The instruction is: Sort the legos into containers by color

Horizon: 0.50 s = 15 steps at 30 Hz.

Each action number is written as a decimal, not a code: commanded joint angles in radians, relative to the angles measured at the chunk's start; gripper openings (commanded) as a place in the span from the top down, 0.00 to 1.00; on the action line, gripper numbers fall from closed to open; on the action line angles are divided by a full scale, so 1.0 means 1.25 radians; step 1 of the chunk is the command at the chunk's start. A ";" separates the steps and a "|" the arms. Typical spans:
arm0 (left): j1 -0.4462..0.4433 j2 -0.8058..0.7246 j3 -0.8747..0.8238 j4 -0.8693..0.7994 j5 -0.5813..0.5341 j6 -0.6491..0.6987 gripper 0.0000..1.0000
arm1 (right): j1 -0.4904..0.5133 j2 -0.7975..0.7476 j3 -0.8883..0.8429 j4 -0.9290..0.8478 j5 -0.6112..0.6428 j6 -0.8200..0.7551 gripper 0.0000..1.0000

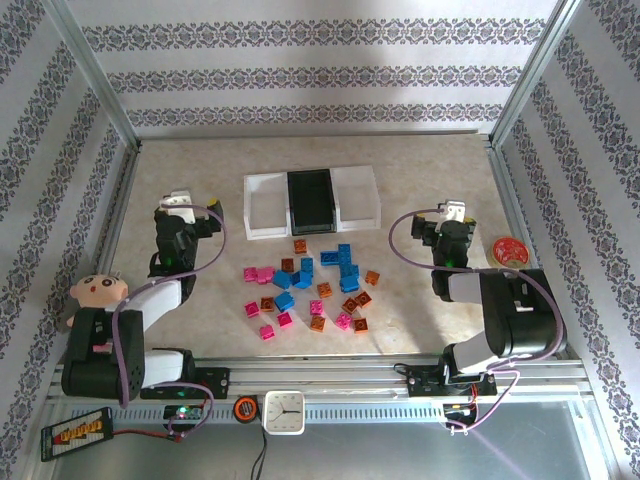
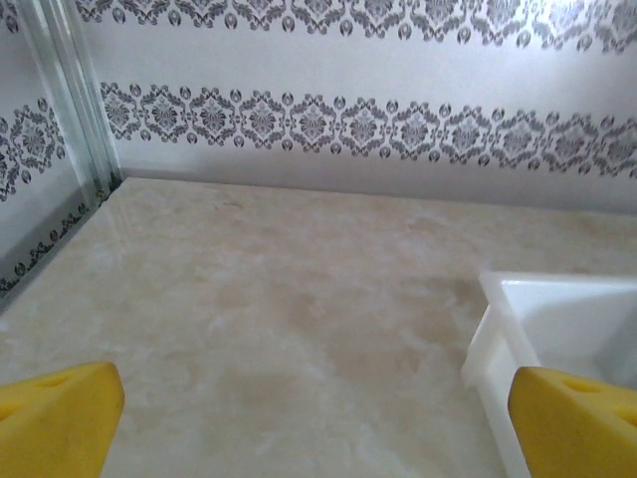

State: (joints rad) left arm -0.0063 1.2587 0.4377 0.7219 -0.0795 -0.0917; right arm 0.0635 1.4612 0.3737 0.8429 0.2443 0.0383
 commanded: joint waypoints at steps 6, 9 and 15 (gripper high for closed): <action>0.006 -0.066 -0.048 0.111 -0.010 -0.315 0.01 | 0.134 -0.114 0.107 -0.159 0.397 0.046 0.02; 0.020 -0.106 -0.092 0.116 -0.044 -0.518 0.01 | 0.133 -0.114 0.151 -0.305 0.470 0.296 0.02; 0.060 -0.156 -0.052 -0.006 0.106 -0.628 0.01 | 0.068 -0.141 0.193 -0.481 0.068 0.396 0.02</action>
State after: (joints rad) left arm 0.0555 1.0798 0.3405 0.7448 -0.0582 -0.7448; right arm 0.1558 1.3090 0.5735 0.4026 0.4797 0.3897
